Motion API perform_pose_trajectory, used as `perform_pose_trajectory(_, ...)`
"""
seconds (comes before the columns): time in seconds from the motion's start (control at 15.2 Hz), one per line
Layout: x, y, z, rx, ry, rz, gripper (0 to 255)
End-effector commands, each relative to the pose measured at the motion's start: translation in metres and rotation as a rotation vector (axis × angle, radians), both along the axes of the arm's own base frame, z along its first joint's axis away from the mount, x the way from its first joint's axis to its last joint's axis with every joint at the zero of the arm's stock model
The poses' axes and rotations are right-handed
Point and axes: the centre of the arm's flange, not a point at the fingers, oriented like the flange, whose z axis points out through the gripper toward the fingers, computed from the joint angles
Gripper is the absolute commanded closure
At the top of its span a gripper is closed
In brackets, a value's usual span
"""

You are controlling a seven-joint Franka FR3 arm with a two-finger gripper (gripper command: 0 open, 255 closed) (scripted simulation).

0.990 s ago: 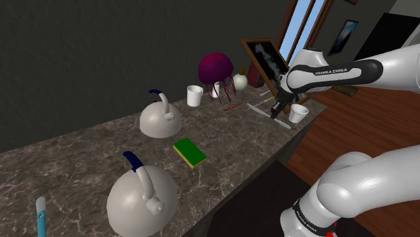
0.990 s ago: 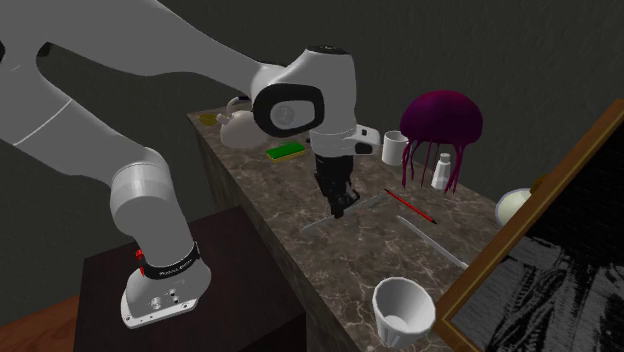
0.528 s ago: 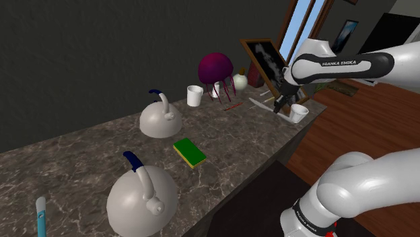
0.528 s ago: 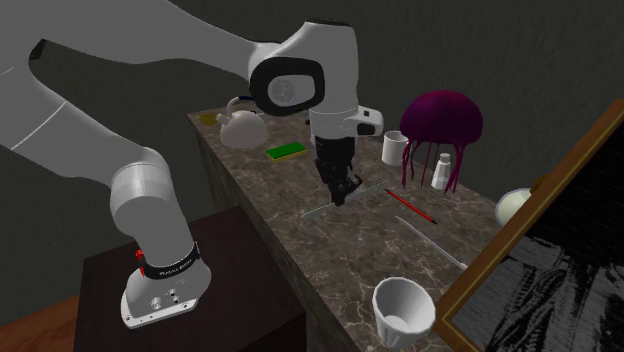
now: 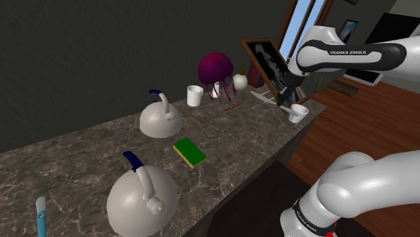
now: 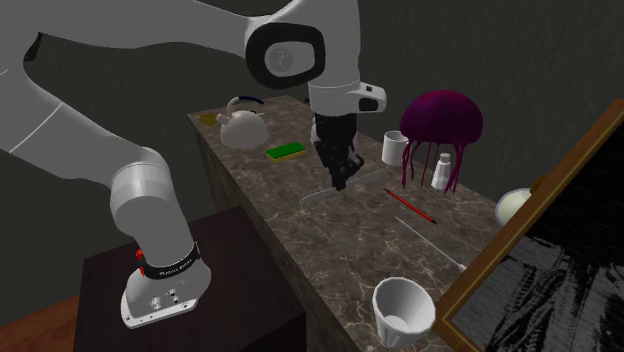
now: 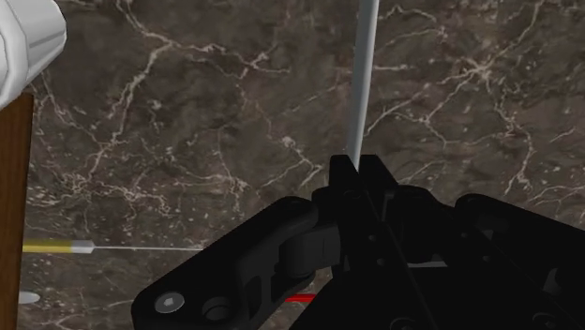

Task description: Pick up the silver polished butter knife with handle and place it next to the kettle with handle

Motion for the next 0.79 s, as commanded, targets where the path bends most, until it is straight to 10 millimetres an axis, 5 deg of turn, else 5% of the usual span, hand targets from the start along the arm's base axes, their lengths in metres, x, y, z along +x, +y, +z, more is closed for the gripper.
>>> perform_pose_trajectory(0.0,0.0,0.0,0.011,0.0,0.0,0.0,255)
perform_pose_trajectory(0.73,0.0,0.0,0.069,0.0,0.0,0.0,255)
